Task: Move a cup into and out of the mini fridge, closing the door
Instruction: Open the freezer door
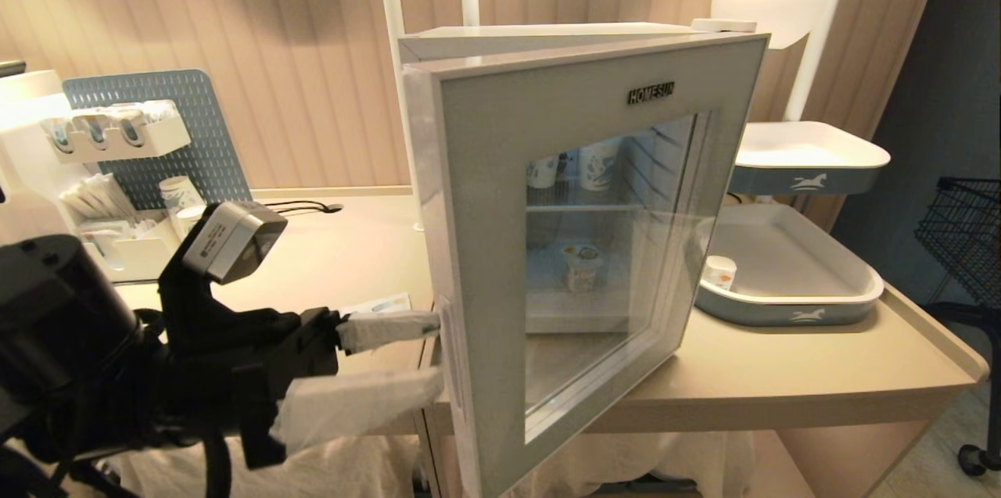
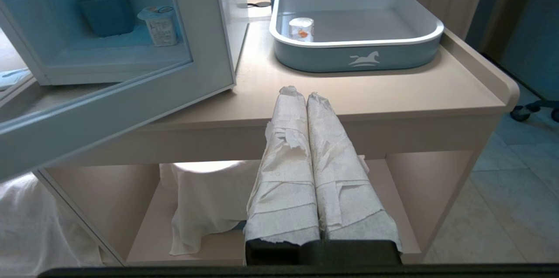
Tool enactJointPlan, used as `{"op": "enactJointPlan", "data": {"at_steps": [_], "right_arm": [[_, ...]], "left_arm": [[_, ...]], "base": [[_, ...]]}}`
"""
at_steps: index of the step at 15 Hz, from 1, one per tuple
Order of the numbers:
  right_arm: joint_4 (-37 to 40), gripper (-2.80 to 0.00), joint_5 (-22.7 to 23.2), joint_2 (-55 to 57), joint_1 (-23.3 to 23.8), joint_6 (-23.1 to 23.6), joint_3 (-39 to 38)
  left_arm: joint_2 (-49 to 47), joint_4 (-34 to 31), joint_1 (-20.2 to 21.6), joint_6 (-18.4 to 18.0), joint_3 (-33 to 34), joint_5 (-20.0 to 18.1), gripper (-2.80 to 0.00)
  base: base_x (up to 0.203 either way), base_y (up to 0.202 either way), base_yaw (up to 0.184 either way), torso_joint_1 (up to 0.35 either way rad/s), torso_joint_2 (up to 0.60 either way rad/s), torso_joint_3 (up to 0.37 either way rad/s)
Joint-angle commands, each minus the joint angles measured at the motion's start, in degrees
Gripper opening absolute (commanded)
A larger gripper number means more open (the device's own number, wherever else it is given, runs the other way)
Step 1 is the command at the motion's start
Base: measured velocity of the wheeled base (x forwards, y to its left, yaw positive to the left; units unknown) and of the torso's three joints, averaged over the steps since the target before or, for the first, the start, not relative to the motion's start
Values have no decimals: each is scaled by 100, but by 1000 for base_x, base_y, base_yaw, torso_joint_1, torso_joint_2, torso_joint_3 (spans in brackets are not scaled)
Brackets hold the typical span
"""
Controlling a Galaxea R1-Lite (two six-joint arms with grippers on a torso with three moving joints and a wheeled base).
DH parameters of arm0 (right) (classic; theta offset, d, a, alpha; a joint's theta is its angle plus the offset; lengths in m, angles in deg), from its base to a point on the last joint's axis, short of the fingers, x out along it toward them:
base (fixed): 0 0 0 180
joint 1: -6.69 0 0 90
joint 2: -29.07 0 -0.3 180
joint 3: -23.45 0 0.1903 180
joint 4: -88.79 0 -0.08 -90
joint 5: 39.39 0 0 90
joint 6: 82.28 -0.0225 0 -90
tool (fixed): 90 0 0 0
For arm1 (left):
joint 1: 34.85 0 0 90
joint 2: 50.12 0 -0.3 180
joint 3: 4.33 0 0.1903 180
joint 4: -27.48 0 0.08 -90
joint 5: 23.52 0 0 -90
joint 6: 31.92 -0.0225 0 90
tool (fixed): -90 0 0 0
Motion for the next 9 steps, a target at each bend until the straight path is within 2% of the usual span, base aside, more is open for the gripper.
{"op": "enactJointPlan", "data": {"at_steps": [1,3,5,7,9], "right_arm": [[0,-280,0,7,0,-4,-1],[0,-280,0,7,-5,-4,-7],[0,-280,0,7,1,-4,-1],[0,-280,0,7,-3,-2,-1],[0,-280,0,7,1,-2,-1]], "left_arm": [[686,-57,-673,83,182,-31,0],[1113,-437,-1289,104,258,-109,0],[1462,-1034,-1557,82,249,-242,0],[1547,-1252,-1481,36,290,-177,0],[1415,-1236,-796,-132,254,107,0]], "base": [[0,0,0,0,0,0],[0,0,0,0,0,0],[0,0,0,0,0,0],[0,0,0,0,0,0],[0,0,0,0,0,0]]}}
